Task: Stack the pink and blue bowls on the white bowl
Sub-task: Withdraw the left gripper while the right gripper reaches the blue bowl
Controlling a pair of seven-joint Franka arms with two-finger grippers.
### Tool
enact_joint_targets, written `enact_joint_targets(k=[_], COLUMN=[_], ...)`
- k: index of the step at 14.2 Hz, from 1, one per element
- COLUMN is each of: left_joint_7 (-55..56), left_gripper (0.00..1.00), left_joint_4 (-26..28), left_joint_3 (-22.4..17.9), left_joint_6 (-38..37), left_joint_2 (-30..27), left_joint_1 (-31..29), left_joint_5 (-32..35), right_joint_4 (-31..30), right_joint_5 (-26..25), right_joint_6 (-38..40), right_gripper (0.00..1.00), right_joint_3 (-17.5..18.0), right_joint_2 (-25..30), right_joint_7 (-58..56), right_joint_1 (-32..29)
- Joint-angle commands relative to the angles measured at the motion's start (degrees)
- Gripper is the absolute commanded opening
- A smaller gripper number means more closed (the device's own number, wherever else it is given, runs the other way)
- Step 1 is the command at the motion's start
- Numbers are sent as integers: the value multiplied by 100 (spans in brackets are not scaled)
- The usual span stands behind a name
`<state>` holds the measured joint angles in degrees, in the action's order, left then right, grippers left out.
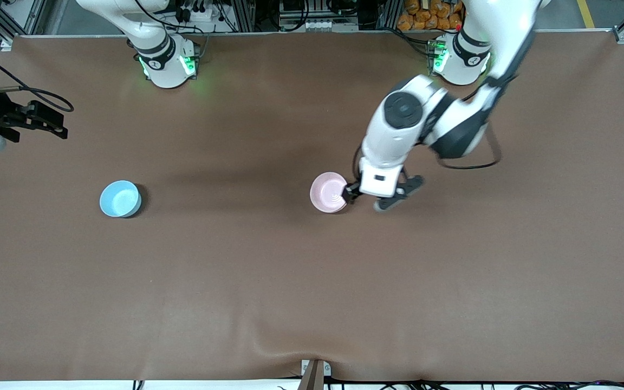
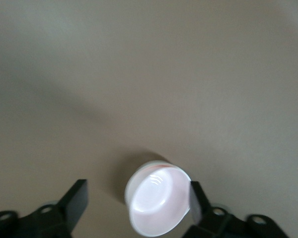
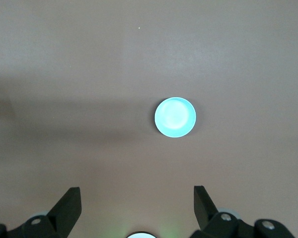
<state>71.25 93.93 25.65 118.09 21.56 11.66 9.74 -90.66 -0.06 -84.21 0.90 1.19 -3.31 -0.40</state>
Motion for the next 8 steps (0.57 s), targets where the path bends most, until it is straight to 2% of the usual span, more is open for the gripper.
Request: enact_joint_targets(k=[1, 2, 4, 5, 8], left_joint_7=[-1144, -1644, -2367, -2675, -3353], left_gripper=[100, 100, 100, 100, 100], left_joint_4=[-1145, -1340, -1369, -1334, -1325], left_joint_3=[81, 89, 89, 72, 19], left_joint_6=[-1424, -1664, -1753, -1876, -2534], left_joint_2=[-151, -239, -494, -695, -1065], left_joint_1=[-609, -952, -1576, -1814, -2044], left_joint_5=[-217, -505, -946, -956, -878], right_joint_4=[48, 57, 74, 153, 180], right_joint_5=[85, 68, -29, -107, -450], right_joint_6=[27, 18, 10, 1, -34], right_gripper=[100, 100, 100, 100, 100], right_joint_3=[59, 59, 50, 50, 50], right_joint_2=[-161, -232, -564, -758, -1154], right_joint_7=[-47, -65, -47, -56, -82], right_joint_1=[-153, -153, -145, -153, -206])
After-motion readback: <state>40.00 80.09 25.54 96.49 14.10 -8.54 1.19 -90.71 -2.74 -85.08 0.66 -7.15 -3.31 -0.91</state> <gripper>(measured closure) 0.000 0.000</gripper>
